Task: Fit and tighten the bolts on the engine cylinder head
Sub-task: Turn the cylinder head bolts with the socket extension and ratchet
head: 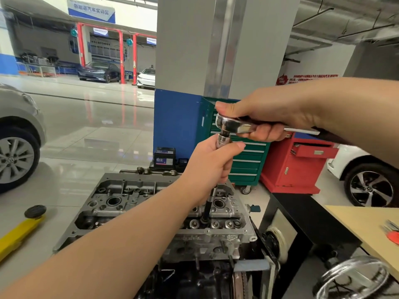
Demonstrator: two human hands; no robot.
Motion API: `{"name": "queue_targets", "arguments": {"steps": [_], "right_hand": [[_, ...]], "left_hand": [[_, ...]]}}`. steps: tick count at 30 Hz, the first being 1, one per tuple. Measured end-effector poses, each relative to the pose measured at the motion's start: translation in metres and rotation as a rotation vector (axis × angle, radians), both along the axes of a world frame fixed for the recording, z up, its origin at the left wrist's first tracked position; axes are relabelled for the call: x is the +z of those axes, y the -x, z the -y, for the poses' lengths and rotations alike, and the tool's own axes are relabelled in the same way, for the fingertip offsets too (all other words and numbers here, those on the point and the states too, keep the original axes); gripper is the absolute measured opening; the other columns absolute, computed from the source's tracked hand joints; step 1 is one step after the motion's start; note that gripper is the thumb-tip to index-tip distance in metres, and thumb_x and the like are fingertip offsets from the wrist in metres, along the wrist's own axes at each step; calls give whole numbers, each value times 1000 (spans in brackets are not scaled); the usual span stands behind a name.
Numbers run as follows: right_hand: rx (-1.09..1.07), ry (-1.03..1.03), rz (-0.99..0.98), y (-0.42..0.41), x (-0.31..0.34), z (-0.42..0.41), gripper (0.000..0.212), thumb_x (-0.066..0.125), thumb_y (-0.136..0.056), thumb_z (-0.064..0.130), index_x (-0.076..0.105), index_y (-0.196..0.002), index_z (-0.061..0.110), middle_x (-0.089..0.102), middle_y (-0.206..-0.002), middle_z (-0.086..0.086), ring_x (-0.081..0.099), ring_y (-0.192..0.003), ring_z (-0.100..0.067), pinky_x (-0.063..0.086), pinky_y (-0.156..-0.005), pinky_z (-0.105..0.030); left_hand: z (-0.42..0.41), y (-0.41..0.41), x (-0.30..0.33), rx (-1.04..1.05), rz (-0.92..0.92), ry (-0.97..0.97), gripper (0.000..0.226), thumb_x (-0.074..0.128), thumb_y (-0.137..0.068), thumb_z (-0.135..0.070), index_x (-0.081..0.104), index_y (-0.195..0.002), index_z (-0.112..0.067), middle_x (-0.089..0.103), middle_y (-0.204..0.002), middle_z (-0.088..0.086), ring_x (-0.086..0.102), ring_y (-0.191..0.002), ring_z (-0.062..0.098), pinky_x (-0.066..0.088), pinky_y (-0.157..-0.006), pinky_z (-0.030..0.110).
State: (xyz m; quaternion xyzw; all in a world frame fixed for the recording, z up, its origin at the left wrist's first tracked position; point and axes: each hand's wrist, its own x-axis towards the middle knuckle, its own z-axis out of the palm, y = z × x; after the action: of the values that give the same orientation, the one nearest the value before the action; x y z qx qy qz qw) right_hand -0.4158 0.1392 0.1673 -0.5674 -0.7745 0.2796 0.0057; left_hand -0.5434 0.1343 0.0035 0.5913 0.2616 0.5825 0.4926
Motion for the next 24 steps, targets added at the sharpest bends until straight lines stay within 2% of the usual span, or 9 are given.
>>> {"name": "queue_targets", "arguments": {"steps": [3,6,8,11,17,24], "right_hand": [[48,-12,59,1,6,0,76,51,-66,98,53,-61,22,27,-59,-2,15,-51,-19,22,-43,-22],[35,-12,70,3,5,-1,78,50,-62,99,52,-59,22,29,-55,-1,17,-45,-18,24,-41,-22],[-26,-24,79,6,4,-3,79,44,-66,98,53,-58,21,33,-52,0,22,-39,-16,27,-41,-20],[-88,-26,131,8,7,-4,83,36,-76,97,53,-67,16,37,-49,1,29,-34,-15,31,-40,-20],[-159,72,168,13,14,6,83,30,-85,91,55,-72,13,37,-48,0,31,-33,-15,32,-40,-20],[-7,-154,124,12,5,-2,81,29,-90,86,56,-76,11,37,-50,-3,27,-39,-17,28,-39,-21]], "left_hand": [[-1,1,1,-49,-11,-1,30,68,-95,-30,43,-80,-26,31,-56,-6,21,-48,15,20,-47,29],[-1,1,2,-36,5,5,28,68,-95,-30,43,-83,-24,29,-56,-5,20,-48,16,20,-47,29],[0,1,4,9,24,12,27,66,-96,-28,43,-82,-24,30,-55,-5,21,-47,15,21,-47,28],[1,-4,6,57,16,22,29,63,-99,-24,42,-79,-25,31,-54,-5,22,-46,14,22,-46,27],[3,-9,7,104,0,21,28,63,-101,-22,42,-83,-22,31,-55,-3,22,-46,13,22,-44,26],[4,-3,7,67,42,48,38,65,-99,-24,45,-68,-33,32,-55,-3,21,-47,15,21,-45,27]]}}
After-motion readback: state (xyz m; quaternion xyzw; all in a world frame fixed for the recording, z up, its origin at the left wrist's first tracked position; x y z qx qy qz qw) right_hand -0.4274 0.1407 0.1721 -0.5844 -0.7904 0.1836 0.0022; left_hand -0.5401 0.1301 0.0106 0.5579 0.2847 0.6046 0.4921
